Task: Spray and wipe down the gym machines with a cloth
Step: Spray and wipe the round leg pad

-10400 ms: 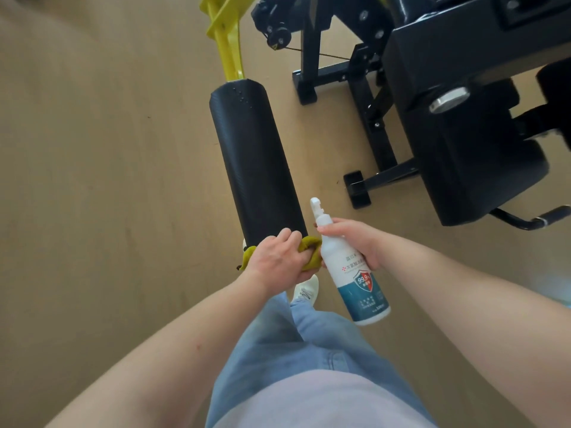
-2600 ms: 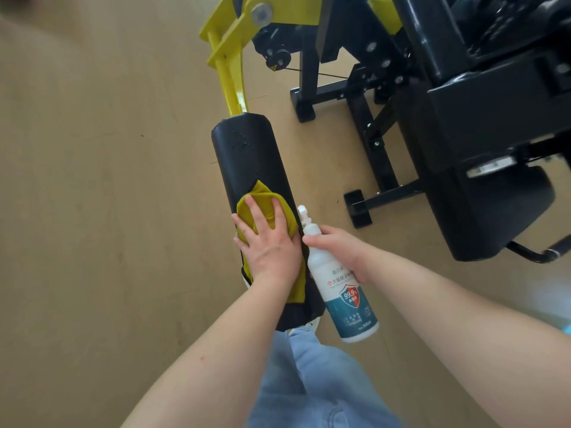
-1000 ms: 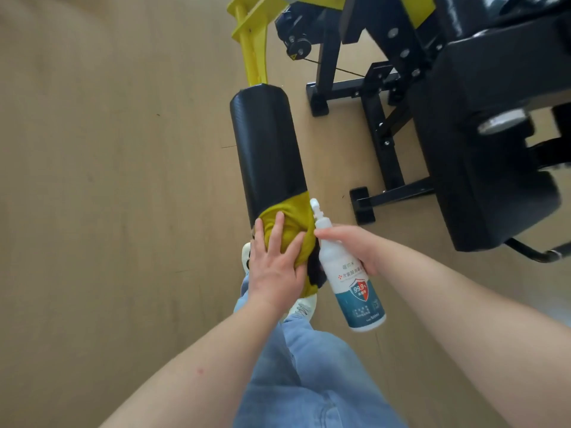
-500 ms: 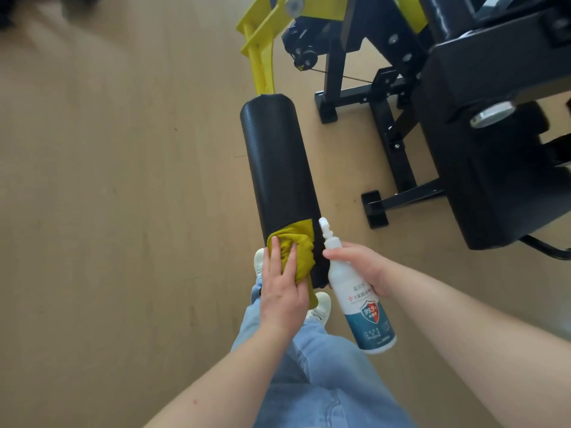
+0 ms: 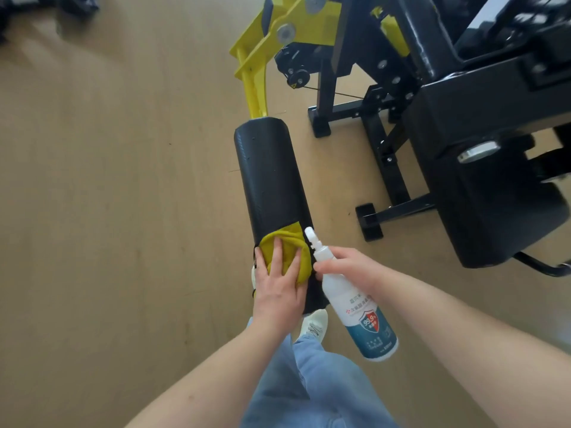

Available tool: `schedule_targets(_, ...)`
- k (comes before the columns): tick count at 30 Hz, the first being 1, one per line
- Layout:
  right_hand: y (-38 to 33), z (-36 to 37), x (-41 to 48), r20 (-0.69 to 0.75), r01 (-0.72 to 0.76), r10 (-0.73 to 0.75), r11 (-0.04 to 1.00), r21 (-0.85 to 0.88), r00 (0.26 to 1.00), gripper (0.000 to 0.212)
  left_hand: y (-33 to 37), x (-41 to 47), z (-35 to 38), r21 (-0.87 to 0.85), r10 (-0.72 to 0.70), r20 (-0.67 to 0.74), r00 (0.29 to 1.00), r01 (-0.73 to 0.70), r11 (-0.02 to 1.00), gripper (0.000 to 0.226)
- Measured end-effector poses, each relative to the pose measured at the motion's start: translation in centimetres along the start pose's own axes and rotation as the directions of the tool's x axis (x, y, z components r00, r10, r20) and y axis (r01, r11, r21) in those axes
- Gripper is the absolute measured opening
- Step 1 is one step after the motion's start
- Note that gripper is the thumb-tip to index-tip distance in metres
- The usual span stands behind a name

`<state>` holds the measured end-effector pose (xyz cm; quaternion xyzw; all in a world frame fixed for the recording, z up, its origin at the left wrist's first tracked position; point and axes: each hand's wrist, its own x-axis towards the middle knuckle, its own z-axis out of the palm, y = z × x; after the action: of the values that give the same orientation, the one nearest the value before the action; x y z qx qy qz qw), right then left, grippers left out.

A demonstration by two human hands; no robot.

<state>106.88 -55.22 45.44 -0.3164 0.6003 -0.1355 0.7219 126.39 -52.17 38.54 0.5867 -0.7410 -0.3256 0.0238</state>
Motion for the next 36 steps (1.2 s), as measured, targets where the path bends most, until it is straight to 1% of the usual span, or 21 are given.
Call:
schedule_targets(3, -0.8, -1.2, 1.7, -0.046, 0.047, -0.049, 0.998, -0.046, 0.998, 0.025, -0.3, 3.6, -0.9, 0.007, -0.074, -0.034, 0.997, 0.074, 0.997, 0.064)
schedule_targets(5, -1.6, -1.7, 3.0, -0.059, 0.057, -0.061, 0.996, -0.065, 0.996, 0.024, -0.3, 6.4, -2.0, 0.009, -0.116, -0.046, 0.992, 0.117, 0.993, 0.062)
schedule_targets(9, -3.8, -2.2, 5.9, -0.069, 0.055, -0.057, 0.998, -0.033, 0.996, 0.019, 0.0, 12.5, -4.9, 0.031, -0.171, -0.061, 0.983, 0.173, 0.984, 0.064)
schedule_targets(12, -5.9, -2.4, 8.0, -0.077, 0.079, -0.083, 0.996, -0.046, 0.994, 0.017, -0.2, 16.4, -6.6, 0.058, -0.196, -0.057, 0.979, 0.199, 0.978, 0.066)
schedule_targets(14, -7.6, -2.6, 9.4, -0.101, 0.090, -0.092, 0.996, -0.020, 0.991, 0.016, -0.3, 18.8, -7.7, 0.040, -0.216, -0.068, 0.974, 0.219, 0.975, 0.065)
schedule_targets(15, -8.5, -2.7, 10.0, -0.118, 0.092, -0.091, 0.996, 0.004, 0.989, 0.020, -0.3, 20.0, -8.2, 0.018, -0.234, -0.073, 0.969, 0.236, 0.972, 0.064)
schedule_targets(17, -9.9, -3.2, 11.3, -0.160, 0.078, -0.065, 0.994, 0.076, 0.985, 0.042, -0.3, 21.9, -9.1, -0.018, -0.276, -0.079, 0.958, 0.276, 0.961, 0.062)
schedule_targets(18, -10.6, -3.4, 11.7, -0.177, 0.070, -0.051, 0.993, 0.099, 0.983, 0.048, -0.4, 22.8, -9.5, -0.029, -0.288, -0.084, 0.954, 0.286, 0.958, 0.061)
schedule_targets(21, -12.7, -3.9, 12.4, -0.189, 0.091, -0.070, 0.991, 0.102, 0.979, 0.045, -0.7, 25.7, -11.2, -0.074, -0.284, -0.095, 0.954, 0.278, 0.958, 0.060)
schedule_targets(23, -14.0, -3.9, 12.9, -0.197, 0.102, -0.085, 0.992, 0.077, 0.977, 0.048, -1.1, 28.1, -13.0, -0.149, -0.300, -0.097, 0.949, 0.284, 0.947, 0.058)
schedule_targets(25, -15.0, -3.8, 13.4, -0.196, 0.099, -0.080, 0.991, 0.086, 0.977, 0.051, -1.5, 30.4, -14.5, -0.250, -0.341, -0.091, 0.936, 0.310, 0.918, 0.054)
schedule_targets(27, -15.9, -3.3, 13.7, -0.172, 0.085, -0.064, 0.990, 0.114, 0.983, 0.047, -1.8, 31.5, -15.6, -0.368, -0.364, -0.080, 0.928, 0.311, 0.876, 0.050)
schedule_targets(29, -16.5, -2.3, 13.8, -0.132, 0.064, -0.043, 0.986, 0.154, 0.990, 0.037, -2.4, 31.0, -16.5, -0.522, -0.389, -0.082, 0.918, 0.293, 0.801, 0.044)
schedule_targets(31, -17.0, -1.1, 13.8, -0.105, 0.023, -0.003, 0.981, 0.192, 0.995, 0.038, -3.6, 29.8, -17.5, -0.642, -0.474, -0.092, 0.876, 0.312, 0.700, 0.042)
schedule_targets(33, -17.5, -0.4, 13.8, -0.094, -0.011, 0.032, 0.976, 0.218, 0.995, 0.040, -5.4, 28.6, -18.4, -0.694, -0.565, -0.094, 0.820, 0.353, 0.627, 0.045)
schedule_targets(34, -17.7, -0.1, 13.7, -0.089, -0.027, 0.049, 0.973, 0.230, 0.995, 0.038, -6.4, 27.8, -18.5, -0.710, -0.592, -0.066, 0.803, 0.379, 0.593, 0.047)
schedule_targets(36, -17.9, 0.3, 13.2, -0.071, -0.060, 0.081, 0.962, 0.266, 0.994, 0.035, -8.0, 26.3, -18.4, -0.748, -0.610, 0.023, 0.792, 0.418, 0.515, 0.050)
